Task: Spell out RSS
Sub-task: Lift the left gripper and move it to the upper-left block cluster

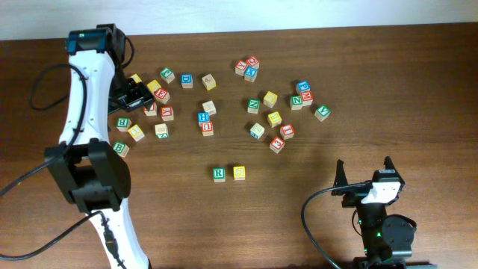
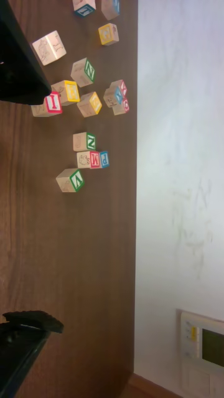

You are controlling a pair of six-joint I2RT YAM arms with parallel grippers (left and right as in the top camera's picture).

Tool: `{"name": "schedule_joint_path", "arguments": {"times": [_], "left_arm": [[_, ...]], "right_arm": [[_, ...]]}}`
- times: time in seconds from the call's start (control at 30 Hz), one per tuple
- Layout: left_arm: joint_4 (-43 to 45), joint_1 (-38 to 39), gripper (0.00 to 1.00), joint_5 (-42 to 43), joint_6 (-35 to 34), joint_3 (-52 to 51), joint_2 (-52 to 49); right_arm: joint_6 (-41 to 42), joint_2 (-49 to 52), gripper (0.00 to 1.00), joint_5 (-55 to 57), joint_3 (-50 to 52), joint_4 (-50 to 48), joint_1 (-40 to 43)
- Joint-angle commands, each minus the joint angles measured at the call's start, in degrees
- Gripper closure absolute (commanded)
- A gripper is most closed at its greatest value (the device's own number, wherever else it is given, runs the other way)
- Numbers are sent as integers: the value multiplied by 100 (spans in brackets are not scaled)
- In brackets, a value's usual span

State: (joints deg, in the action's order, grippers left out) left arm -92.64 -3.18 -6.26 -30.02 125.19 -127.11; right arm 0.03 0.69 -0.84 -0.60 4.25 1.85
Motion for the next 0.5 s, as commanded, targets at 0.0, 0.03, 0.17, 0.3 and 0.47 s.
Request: {"name": "schedule_joint_path", "arguments": {"times": [0.0, 0.03, 0.17, 0.3, 0.47], "left_arm": [[201, 2, 1, -66, -120, 9, 136], [271, 2, 1, -66, -120, 9, 136], [367, 2, 1, -66, -120, 9, 133], [367, 2, 0, -66, -120, 9, 133], [367, 2, 1, -66, -120, 9, 133]], "right_arm": [[20, -48, 2, 48, 28, 33, 44], [20, -48, 2, 48, 28, 33, 44], [17, -48, 2, 52, 28, 31, 44], [199, -48, 2, -251, 28, -11, 44], [3475, -48, 2, -3460, 28, -144, 44]]}}
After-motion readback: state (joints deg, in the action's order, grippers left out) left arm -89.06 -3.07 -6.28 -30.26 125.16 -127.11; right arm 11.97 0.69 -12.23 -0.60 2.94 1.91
